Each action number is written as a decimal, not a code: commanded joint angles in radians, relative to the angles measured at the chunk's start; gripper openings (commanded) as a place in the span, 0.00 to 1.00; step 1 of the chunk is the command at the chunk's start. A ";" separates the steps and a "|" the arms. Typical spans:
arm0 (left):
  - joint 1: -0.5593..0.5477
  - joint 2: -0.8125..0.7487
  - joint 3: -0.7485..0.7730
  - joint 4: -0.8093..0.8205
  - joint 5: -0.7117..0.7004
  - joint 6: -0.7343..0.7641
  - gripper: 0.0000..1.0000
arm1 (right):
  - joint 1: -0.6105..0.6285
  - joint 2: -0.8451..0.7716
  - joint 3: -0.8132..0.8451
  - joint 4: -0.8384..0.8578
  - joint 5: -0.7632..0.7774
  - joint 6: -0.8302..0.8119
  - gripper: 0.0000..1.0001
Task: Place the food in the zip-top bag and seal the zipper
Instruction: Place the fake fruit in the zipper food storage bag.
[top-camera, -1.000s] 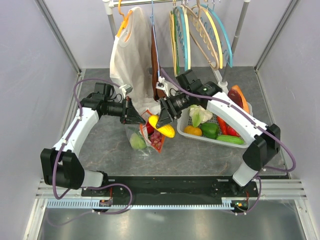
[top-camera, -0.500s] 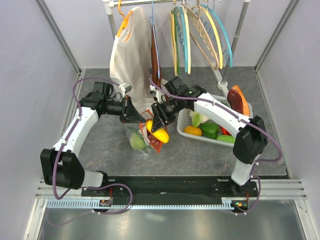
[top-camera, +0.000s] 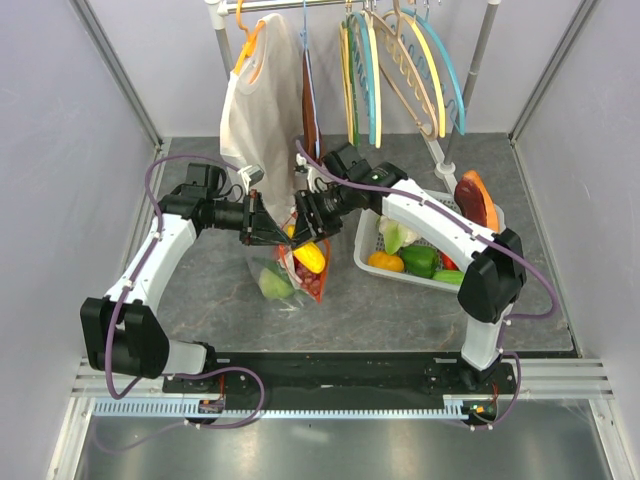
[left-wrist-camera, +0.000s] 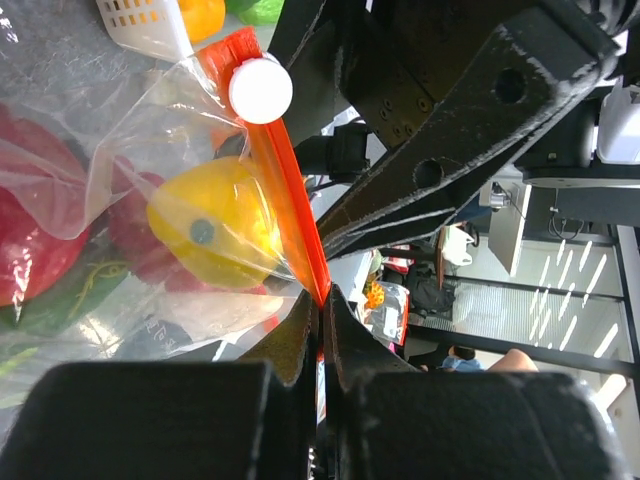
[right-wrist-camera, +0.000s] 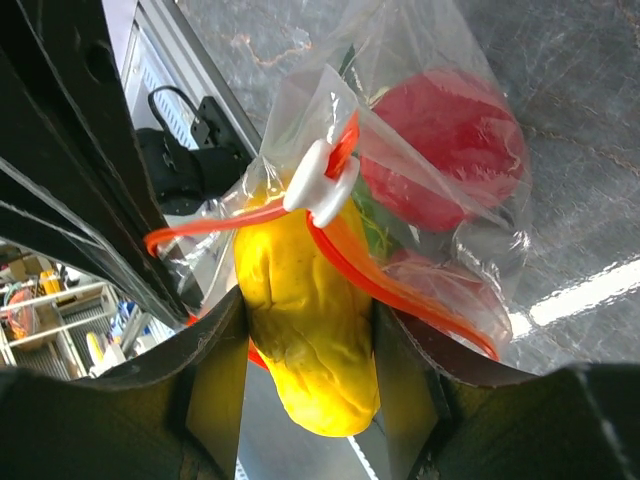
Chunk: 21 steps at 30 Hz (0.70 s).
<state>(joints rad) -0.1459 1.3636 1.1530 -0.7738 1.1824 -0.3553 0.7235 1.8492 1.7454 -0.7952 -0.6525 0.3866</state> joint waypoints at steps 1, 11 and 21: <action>0.000 0.003 0.025 0.019 0.054 -0.010 0.02 | 0.020 0.013 0.075 0.056 0.042 0.064 0.51; 0.020 0.002 0.022 0.021 0.066 -0.010 0.02 | 0.028 -0.041 0.051 0.060 0.027 -0.009 0.98; 0.085 -0.015 0.007 0.018 0.115 -0.013 0.02 | 0.025 -0.188 0.091 0.034 -0.006 -0.207 0.98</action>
<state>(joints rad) -0.0837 1.3651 1.1530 -0.7780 1.2507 -0.3553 0.7338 1.8118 1.7855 -0.7872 -0.5892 0.2802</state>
